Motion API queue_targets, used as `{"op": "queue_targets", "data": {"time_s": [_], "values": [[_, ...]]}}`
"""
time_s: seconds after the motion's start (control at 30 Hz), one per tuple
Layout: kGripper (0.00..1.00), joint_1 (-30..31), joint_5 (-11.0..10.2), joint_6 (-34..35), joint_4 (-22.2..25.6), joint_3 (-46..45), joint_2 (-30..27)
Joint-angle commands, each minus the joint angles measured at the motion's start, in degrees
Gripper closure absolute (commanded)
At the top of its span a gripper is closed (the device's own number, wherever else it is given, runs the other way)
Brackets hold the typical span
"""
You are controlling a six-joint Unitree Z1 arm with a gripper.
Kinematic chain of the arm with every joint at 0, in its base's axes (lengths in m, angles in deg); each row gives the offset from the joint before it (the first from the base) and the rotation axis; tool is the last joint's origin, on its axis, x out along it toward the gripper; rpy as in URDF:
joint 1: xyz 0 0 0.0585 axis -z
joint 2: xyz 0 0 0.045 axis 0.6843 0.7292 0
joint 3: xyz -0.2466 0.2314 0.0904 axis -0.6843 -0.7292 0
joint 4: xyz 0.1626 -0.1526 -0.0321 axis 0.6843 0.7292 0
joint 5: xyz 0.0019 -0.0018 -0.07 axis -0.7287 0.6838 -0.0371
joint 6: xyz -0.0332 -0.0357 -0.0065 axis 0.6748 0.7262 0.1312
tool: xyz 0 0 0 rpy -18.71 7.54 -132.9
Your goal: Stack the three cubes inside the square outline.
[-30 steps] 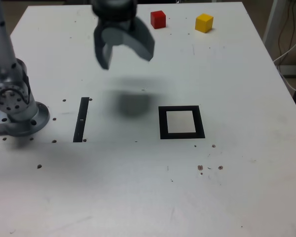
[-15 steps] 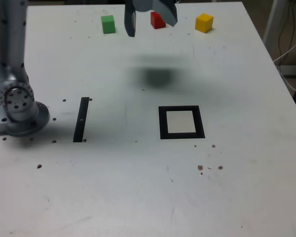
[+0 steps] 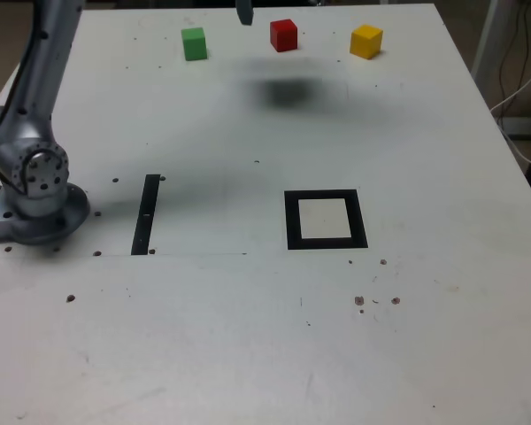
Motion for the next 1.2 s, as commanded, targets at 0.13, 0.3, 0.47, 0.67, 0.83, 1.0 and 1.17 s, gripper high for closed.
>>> {"op": "queue_targets", "data": {"time_s": [0.13, 0.3, 0.47, 0.67, 0.83, 1.0, 1.17], "values": [[0.01, -4.25, -0.29, -0.46, 1.73, 8.37, 6.25], [0.02, -5.81, -0.75, -0.12, 1.76, 11.89, 10.81], [0.03, -6.05, -1.54, 0.32, 1.76, 15.75, 14.40], [0.04, -5.93, -2.55, 0.19, 1.97, 20.72, 17.94], [0.07, -6.16, -2.29, 0.05, 2.61, 24.09, 21.02], [0.09, -6.42, -1.69, 0.05, 3.11, 26.24, 23.52], [0.12, -6.45, -0.81, 0.05, 3.35, 26.49, 25.01]]}}
